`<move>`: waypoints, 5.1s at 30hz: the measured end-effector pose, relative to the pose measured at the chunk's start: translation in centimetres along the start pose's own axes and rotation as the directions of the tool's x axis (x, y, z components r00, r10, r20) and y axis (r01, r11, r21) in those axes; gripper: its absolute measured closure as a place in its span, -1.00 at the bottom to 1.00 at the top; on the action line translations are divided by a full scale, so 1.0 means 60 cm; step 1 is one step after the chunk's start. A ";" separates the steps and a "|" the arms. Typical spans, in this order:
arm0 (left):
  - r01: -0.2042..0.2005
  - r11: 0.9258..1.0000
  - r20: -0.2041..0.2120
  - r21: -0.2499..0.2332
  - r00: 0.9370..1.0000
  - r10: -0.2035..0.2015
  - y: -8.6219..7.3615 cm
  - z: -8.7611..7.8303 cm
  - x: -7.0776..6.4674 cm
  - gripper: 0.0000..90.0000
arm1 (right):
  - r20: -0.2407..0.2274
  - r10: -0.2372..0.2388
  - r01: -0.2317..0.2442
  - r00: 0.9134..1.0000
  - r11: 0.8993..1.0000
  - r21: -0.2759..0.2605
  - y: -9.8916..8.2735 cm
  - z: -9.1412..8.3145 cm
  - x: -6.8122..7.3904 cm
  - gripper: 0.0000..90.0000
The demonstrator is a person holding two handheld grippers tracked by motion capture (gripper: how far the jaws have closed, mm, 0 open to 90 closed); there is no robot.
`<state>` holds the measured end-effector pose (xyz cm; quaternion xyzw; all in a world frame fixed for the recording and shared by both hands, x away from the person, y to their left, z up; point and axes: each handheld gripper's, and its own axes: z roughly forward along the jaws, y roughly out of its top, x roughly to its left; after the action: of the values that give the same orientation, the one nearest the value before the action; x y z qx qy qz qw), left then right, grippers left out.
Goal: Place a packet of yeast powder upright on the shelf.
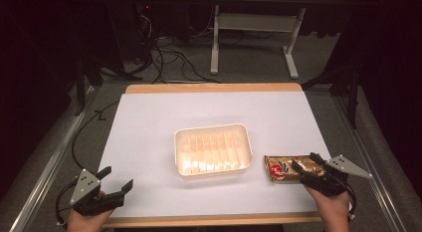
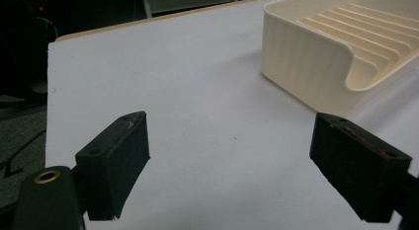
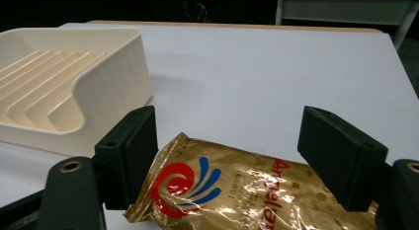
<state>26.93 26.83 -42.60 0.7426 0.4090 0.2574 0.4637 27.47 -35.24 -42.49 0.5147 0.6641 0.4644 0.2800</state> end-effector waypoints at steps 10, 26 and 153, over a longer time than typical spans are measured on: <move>-0.026 1.000 0.018 0.013 0.999 0.026 0.006 0.015 -0.001 -0.65 | 0.064 0.070 -0.069 0.996 0.998 -0.014 -0.013 -0.019 -0.042 -0.39; -0.030 0.999 0.037 0.018 0.999 0.029 0.010 0.027 -0.013 -0.65 | 0.127 0.320 -0.325 0.939 0.945 0.026 -0.080 -0.034 -0.127 -0.18; 0.010 1.000 -0.052 -0.020 0.999 -0.011 -0.015 -0.036 -0.002 -0.65 | -0.162 -0.123 0.044 0.979 0.906 -0.421 0.178 -0.052 0.132 1.00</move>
<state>24.88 27.99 -42.49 0.7289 0.4224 0.2783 0.4614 26.84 -28.38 -30.70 0.3691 0.5948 0.6281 0.3399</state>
